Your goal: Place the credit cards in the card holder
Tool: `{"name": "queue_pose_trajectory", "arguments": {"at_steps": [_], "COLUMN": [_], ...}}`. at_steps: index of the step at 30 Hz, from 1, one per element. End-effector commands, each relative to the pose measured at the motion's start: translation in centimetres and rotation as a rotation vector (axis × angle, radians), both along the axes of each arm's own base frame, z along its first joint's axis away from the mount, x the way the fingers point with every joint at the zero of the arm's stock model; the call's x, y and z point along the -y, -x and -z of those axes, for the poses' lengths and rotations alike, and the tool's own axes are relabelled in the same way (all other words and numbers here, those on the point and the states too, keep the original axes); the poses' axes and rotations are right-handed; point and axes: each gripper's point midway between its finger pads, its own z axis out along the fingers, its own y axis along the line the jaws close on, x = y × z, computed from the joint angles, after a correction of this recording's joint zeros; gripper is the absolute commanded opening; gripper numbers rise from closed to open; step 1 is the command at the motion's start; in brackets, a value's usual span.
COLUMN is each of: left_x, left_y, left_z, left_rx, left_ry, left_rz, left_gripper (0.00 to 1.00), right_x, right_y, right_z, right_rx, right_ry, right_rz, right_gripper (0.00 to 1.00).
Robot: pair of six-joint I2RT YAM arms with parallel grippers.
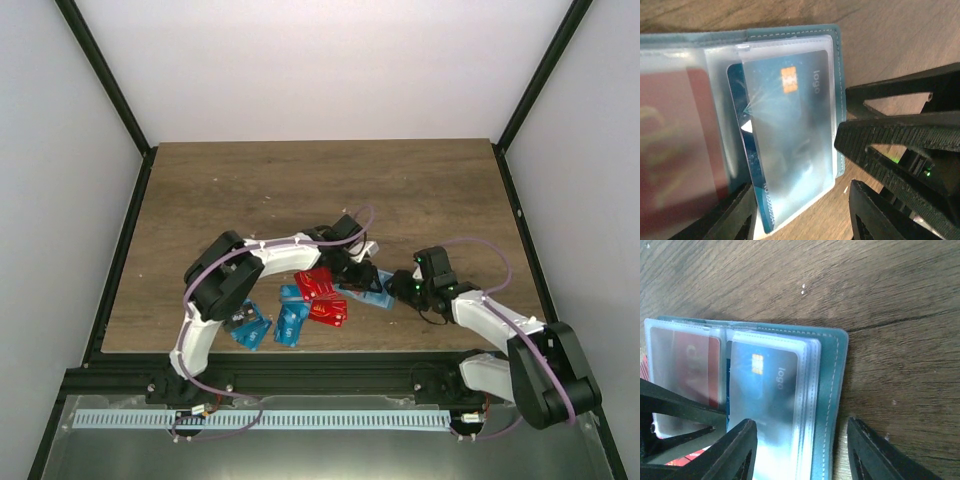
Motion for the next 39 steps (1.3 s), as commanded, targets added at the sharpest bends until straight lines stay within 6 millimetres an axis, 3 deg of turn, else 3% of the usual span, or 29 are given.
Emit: {"name": "queue_pose_trajectory", "arguments": {"at_steps": [1,8,12,14,20,25,29,39], "left_x": [-1.3,-2.3,-2.7,-2.9,-2.5,-2.2,-2.2,-1.4], "left_y": [0.8,0.8,0.5,0.1,-0.5,-0.8,-1.1,-1.4], "left_z": [-0.7,-2.6,-3.7,-3.9,-3.5,-2.0,-0.8,0.7], "left_rx": [0.015,0.075,0.125,0.163,0.225,0.23,0.227,0.21], "left_ry": [-0.047,-0.061,-0.062,-0.065,-0.06,-0.078,-0.102,-0.107], "left_rz": [-0.002,0.001,0.001,0.003,0.031,0.04,0.031,0.033], "left_gripper": [0.56,0.72,0.73,0.67,0.27,0.09,0.04,0.04], "right_x": [0.3,0.4,0.1,-0.3,-1.7,-2.3,-2.3,-2.2], "right_y": [-0.1,-0.6,-0.6,-0.4,0.1,0.5,0.6,0.7], "right_z": [-1.1,-2.7,-3.6,-4.1,-5.6,-5.6,-5.0,-4.4], "right_rx": [0.009,0.056,0.079,0.092,0.139,0.137,0.123,0.107], "right_ry": [0.034,0.034,0.015,-0.012,-0.126,-0.183,-0.185,-0.177], "right_rz": [-0.007,-0.008,-0.018,-0.033,-0.065,-0.063,-0.059,-0.056], "right_gripper": [0.53,0.59,0.61,0.62,0.64,0.64,0.64,0.64]}}
